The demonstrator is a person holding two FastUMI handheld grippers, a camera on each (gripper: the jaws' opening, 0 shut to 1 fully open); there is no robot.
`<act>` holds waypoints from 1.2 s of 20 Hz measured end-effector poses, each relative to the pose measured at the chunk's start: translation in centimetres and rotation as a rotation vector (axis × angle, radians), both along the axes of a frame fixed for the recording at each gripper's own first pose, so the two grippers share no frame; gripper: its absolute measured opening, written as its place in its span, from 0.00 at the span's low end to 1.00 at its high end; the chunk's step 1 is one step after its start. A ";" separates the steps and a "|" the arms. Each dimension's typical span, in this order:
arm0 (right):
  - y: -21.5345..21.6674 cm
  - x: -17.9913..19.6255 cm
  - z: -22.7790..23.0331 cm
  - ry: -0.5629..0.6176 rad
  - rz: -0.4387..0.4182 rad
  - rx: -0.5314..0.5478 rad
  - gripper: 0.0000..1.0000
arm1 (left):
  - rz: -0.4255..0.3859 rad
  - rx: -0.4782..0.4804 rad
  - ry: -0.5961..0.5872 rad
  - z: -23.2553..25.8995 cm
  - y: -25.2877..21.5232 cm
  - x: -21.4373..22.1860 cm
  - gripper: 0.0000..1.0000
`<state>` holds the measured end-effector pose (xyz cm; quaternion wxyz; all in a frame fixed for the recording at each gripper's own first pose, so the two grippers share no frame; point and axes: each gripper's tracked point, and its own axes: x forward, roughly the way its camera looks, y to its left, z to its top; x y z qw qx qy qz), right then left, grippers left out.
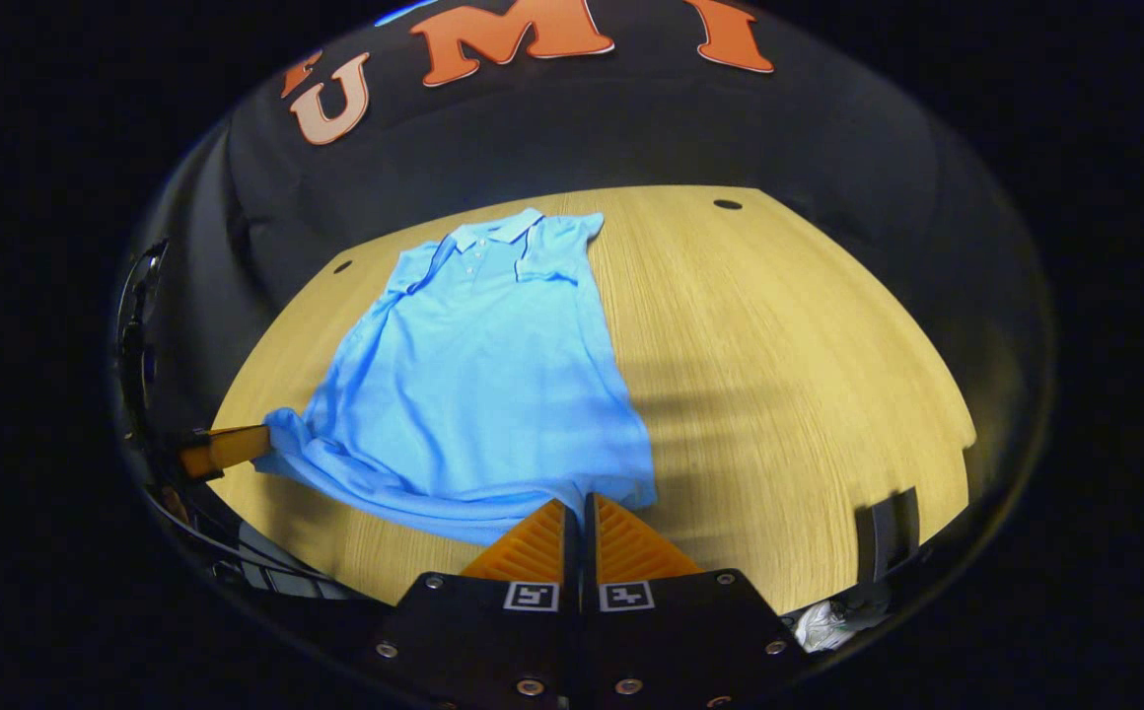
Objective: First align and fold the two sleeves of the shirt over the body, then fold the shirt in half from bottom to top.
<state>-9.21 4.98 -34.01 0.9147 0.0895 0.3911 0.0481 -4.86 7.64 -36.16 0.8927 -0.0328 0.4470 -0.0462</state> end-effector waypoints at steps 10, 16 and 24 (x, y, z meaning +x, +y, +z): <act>0.0 8.7 5.7 -0.130 0.025 -0.055 0.01 | -0.015 -0.007 -0.135 5.6 0.6 7.9 0.05; -0.3 13.9 8.7 -0.184 0.020 -0.077 0.01 | -0.018 -0.016 -0.209 8.6 1.6 13.9 0.05; 0.8 23.0 11.1 -0.223 0.035 -0.138 0.00 | -0.036 -0.040 -0.259 10.3 3.2 23.1 0.05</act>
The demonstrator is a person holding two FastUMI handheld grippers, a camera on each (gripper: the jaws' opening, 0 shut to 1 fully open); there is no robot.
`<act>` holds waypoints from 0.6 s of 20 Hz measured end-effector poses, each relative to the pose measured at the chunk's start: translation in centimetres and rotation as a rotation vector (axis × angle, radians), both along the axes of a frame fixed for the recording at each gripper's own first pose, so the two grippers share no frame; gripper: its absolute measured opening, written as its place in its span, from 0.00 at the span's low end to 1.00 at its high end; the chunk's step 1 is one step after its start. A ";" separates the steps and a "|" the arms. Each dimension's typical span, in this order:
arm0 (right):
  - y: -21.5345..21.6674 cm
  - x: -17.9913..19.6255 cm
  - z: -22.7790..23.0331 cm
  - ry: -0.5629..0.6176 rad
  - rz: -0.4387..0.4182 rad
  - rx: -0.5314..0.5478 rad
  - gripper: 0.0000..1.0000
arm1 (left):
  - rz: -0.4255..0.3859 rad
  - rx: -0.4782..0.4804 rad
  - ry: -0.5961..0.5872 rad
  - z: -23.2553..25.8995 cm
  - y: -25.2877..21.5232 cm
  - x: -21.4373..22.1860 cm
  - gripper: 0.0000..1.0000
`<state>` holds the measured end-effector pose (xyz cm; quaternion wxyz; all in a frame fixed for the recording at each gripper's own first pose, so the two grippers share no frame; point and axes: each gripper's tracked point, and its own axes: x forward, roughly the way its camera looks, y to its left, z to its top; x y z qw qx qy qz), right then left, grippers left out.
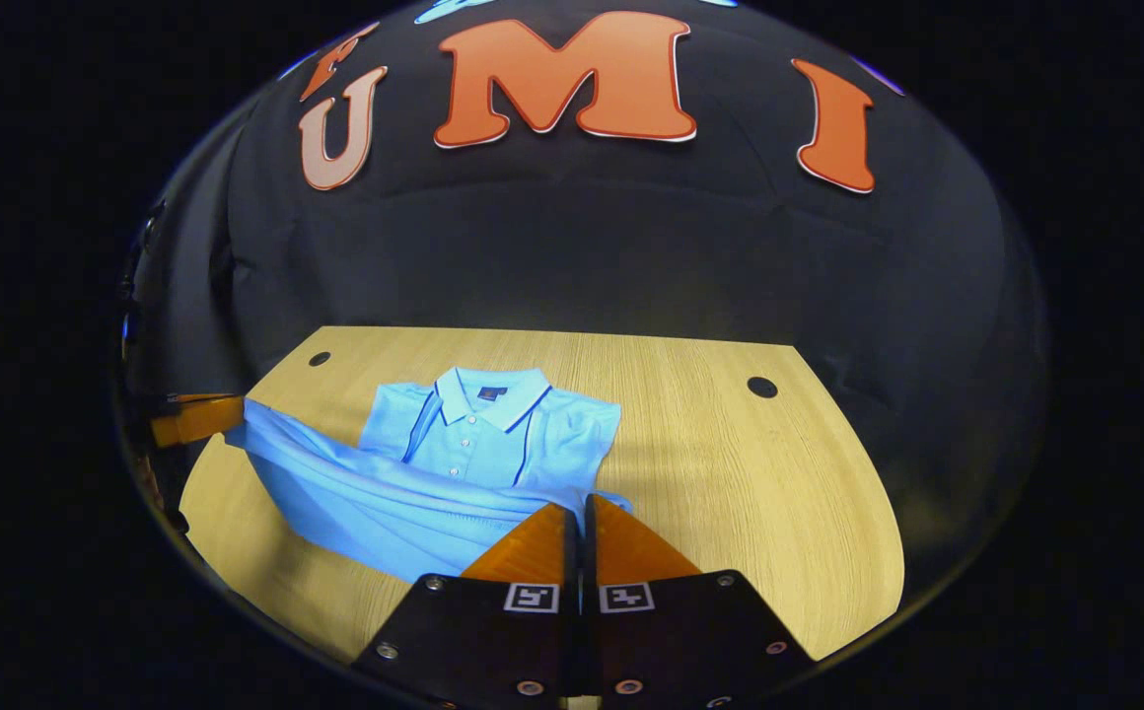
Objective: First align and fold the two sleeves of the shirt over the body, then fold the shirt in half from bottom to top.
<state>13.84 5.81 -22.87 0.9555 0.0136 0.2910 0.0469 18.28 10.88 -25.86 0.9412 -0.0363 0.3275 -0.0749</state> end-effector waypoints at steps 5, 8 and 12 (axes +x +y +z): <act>1.5 5.9 -0.2 0.011 0.002 -0.038 0.01 | -0.012 -0.019 -0.008 -0.9 1.2 6.8 0.05; 1.9 9.4 -1.6 0.032 -0.010 -0.047 0.01 | -0.011 -0.022 0.012 -2.9 1.6 10.8 0.05; 1.3 14.0 -3.7 0.054 -0.035 -0.058 0.01 | -0.026 -0.035 0.031 -5.2 1.1 15.2 0.05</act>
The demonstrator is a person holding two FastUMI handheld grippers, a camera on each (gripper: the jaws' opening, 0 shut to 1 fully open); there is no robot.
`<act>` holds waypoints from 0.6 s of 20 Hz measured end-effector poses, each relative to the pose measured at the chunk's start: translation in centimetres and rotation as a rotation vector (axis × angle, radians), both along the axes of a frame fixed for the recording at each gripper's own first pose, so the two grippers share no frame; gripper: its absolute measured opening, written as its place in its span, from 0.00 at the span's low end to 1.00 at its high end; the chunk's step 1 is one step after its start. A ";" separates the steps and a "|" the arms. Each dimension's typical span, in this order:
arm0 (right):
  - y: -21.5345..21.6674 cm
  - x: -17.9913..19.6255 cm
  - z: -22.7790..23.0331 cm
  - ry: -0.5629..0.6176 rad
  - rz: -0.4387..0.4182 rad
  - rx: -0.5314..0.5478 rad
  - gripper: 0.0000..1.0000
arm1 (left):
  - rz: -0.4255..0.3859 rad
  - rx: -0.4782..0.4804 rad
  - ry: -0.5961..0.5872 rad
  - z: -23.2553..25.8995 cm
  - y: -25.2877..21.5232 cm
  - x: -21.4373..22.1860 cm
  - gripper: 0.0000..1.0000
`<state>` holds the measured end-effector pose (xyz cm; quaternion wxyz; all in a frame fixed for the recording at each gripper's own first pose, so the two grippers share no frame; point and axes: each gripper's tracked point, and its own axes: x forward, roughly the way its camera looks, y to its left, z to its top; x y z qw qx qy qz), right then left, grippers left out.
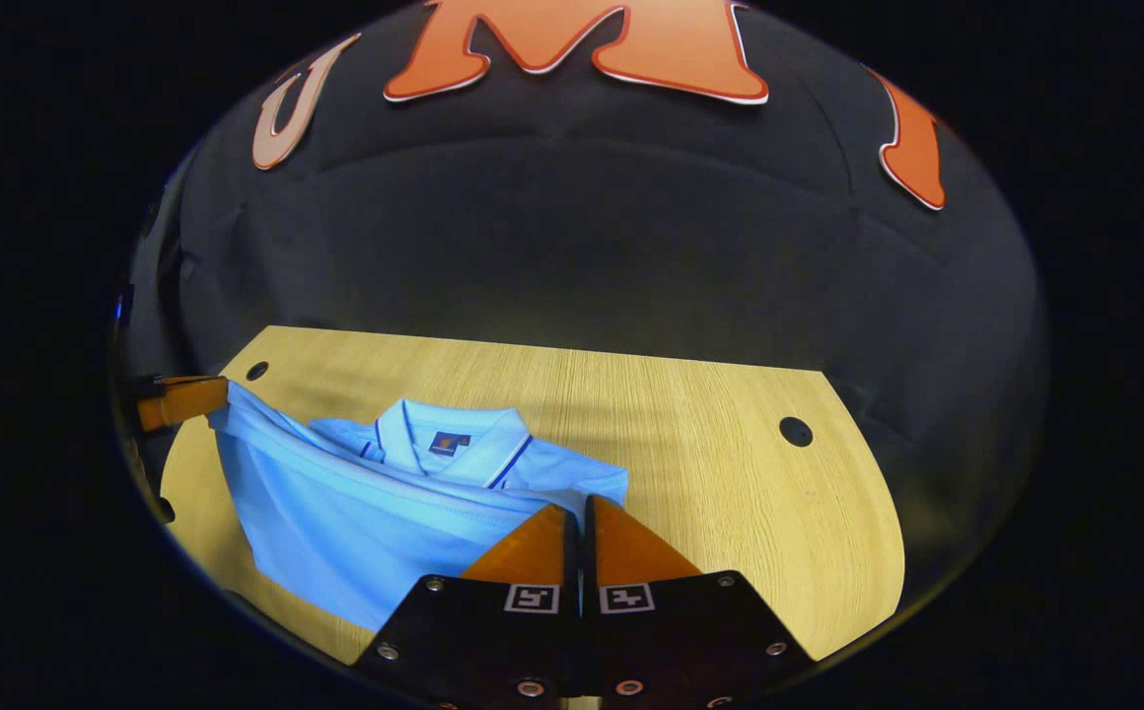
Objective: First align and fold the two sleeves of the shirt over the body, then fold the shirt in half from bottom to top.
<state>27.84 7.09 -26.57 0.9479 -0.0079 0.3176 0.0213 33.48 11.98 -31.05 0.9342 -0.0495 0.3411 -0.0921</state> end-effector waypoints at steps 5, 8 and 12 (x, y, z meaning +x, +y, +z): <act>0.2 4.1 -1.2 0.009 -0.018 0.003 0.01 | -0.013 0.026 0.007 -2.2 -0.2 4.1 0.05; 0.1 6.5 -1.8 -0.003 -0.059 0.053 0.01 | -0.016 0.063 0.016 -3.7 -0.2 6.0 0.04; -0.3 6.7 -2.6 0.035 -0.147 0.132 0.14 | 0.007 0.134 0.024 -4.3 1.0 6.7 0.33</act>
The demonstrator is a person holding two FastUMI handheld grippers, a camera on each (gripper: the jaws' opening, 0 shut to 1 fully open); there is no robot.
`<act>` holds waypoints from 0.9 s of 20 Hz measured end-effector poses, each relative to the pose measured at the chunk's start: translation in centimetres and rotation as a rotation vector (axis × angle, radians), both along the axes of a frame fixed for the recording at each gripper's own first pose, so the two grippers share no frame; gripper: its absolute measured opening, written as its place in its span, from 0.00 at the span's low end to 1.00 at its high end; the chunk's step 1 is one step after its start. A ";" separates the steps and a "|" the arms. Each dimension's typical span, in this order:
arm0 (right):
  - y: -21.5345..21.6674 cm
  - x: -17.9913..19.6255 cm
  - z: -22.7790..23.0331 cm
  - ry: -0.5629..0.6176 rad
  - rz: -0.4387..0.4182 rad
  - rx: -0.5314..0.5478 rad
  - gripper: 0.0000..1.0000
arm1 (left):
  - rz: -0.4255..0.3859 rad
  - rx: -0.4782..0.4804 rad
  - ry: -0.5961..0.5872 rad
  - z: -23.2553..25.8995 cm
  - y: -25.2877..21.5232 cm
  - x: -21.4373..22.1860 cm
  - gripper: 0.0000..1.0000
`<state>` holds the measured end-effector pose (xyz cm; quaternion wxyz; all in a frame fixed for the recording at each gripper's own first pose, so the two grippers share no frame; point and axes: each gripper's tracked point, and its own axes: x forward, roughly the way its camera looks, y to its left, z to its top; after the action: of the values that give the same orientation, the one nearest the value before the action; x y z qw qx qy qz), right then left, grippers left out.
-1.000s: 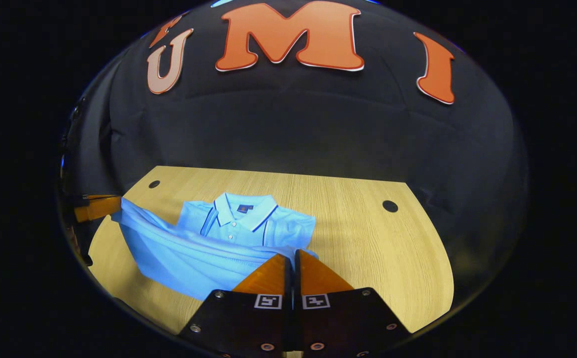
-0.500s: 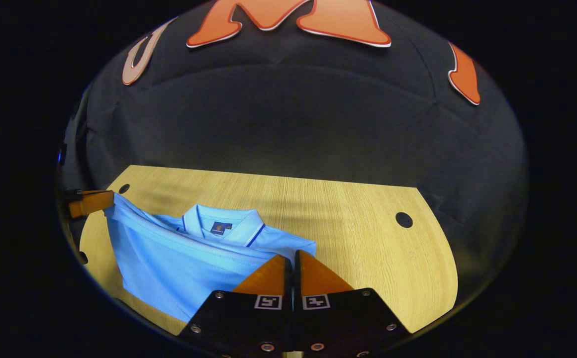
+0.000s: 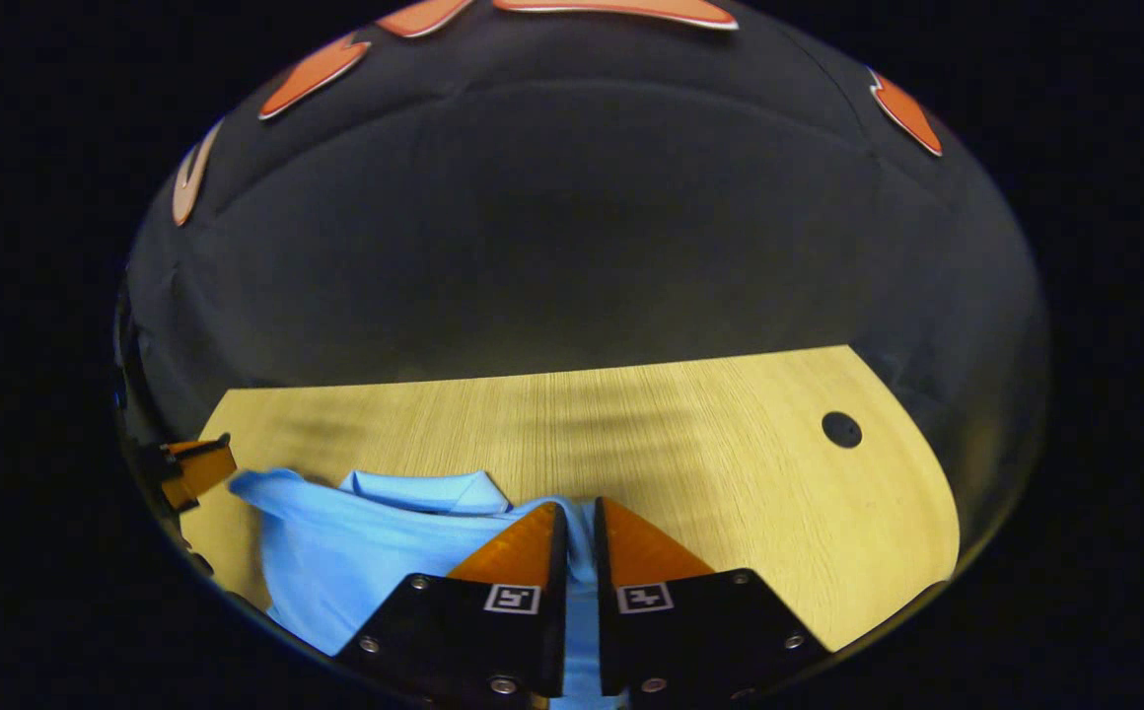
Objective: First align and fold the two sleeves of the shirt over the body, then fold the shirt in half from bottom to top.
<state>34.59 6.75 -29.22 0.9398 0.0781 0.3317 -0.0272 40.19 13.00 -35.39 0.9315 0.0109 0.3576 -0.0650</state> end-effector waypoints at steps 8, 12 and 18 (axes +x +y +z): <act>-0.6 -3.8 5.7 -0.085 0.059 -0.026 0.82 | 0.059 -0.085 -0.018 4.8 1.2 -4.6 0.94; -0.6 -7.6 8.6 -0.145 0.137 -0.060 0.96 | 0.031 -0.003 -0.107 9.1 0.9 -7.8 1.00; -0.8 -14.3 13.9 -0.259 0.181 -0.050 0.97 | 0.060 -0.023 -0.194 16.0 -0.4 -14.2 1.00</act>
<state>20.33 5.97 -15.30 0.9749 0.0273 0.2128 0.0596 25.98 12.56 -19.41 0.9634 -0.0041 0.2649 -0.0399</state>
